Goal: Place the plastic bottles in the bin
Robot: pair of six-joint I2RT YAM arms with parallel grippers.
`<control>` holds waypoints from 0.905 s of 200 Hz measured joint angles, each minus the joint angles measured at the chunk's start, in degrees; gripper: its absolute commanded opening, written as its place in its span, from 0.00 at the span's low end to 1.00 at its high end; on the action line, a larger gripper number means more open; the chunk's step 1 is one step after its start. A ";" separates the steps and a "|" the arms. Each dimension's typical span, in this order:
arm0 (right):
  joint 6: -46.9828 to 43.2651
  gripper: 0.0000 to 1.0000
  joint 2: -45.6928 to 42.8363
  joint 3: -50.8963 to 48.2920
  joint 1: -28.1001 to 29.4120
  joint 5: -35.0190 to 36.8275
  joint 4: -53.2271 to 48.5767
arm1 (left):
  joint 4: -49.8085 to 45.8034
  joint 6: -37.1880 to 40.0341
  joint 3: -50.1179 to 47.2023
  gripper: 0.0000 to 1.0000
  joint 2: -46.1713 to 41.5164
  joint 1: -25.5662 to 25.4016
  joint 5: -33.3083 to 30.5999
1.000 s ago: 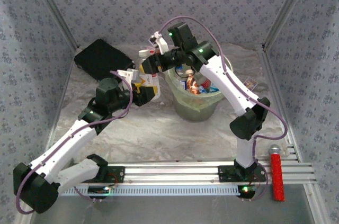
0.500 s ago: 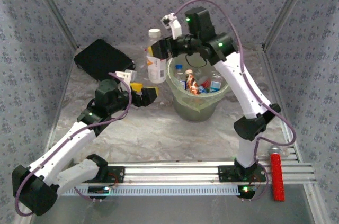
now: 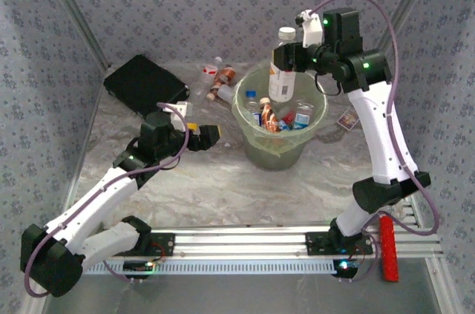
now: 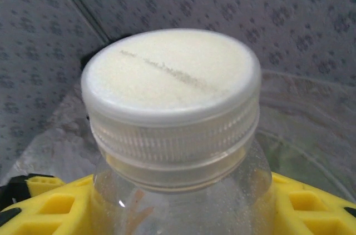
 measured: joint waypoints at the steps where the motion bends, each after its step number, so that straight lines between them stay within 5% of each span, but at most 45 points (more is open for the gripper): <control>1: 0.00 0.46 0.00 -0.09 0.00 0.07 -0.11 | -0.02 0.00 0.00 0.98 0.04 0.00 0.00; 181: -2.10 0.46 5.38 -16.98 1.57 6.23 -6.12 | -1.79 -1.07 0.00 0.97 4.72 0.39 0.02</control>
